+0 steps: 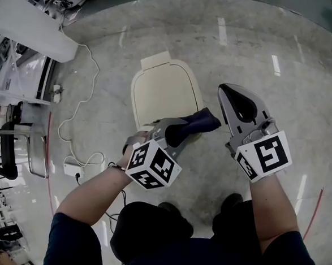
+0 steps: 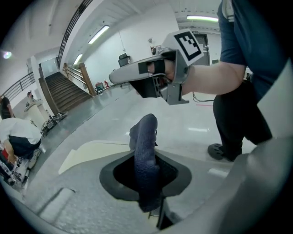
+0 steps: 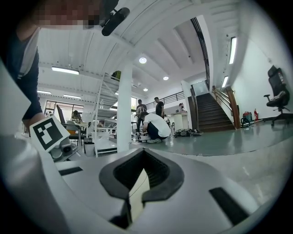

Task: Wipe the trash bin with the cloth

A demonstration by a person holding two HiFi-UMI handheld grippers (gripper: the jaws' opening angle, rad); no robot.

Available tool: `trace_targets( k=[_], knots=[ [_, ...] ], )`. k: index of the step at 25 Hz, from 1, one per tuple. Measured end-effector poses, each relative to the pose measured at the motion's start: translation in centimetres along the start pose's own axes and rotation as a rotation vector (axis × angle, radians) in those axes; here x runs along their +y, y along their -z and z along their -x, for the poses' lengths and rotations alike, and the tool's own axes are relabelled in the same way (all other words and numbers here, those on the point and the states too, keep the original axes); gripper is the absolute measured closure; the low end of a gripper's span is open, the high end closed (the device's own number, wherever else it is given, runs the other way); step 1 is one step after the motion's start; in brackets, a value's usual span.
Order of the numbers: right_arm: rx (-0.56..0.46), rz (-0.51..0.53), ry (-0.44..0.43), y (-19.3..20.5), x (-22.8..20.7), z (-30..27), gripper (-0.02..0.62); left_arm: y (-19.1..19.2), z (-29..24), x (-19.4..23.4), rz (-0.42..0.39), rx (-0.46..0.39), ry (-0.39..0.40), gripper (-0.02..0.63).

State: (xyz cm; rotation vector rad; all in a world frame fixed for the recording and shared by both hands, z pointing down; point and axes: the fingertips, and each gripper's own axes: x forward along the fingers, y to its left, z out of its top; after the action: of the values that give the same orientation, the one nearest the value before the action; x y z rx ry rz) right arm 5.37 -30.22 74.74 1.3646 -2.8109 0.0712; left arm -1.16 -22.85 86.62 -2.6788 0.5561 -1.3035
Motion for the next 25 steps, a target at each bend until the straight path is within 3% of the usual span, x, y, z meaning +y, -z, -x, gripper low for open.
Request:
trace_targets(
  k=[6, 12, 16, 20, 25],
  knots=[
    [0.064, -0.009, 0.011, -1.5, 1.3, 0.5, 0.586, -0.5, 1.5, -1.7, 0.051, -0.018, 0.032, 0.54],
    [0.16, 0.01, 0.037, -7.0, 2.1, 2.9, 0.586, -4.8, 7.8, 0.9, 0.281, -0.122, -0.062, 0.54],
    [0.247, 0.045, 0.013, -12.5, 4.2, 5.3, 0.586, -8.2, 14.8, 1.0, 0.434, -0.176, -0.091, 0.54],
    [0.337, 0.037, -0.027, -19.2, 7.7, 8.4, 0.586, -13.8, 23.9, 1.1, 0.616, -0.29, -0.095, 0.54],
    [0.406, 0.016, -0.095, -28.3, 12.4, 13.0, 0.586, -21.9, 35.4, 1.0, 0.743, -0.399, -0.119, 0.54]
  ],
)
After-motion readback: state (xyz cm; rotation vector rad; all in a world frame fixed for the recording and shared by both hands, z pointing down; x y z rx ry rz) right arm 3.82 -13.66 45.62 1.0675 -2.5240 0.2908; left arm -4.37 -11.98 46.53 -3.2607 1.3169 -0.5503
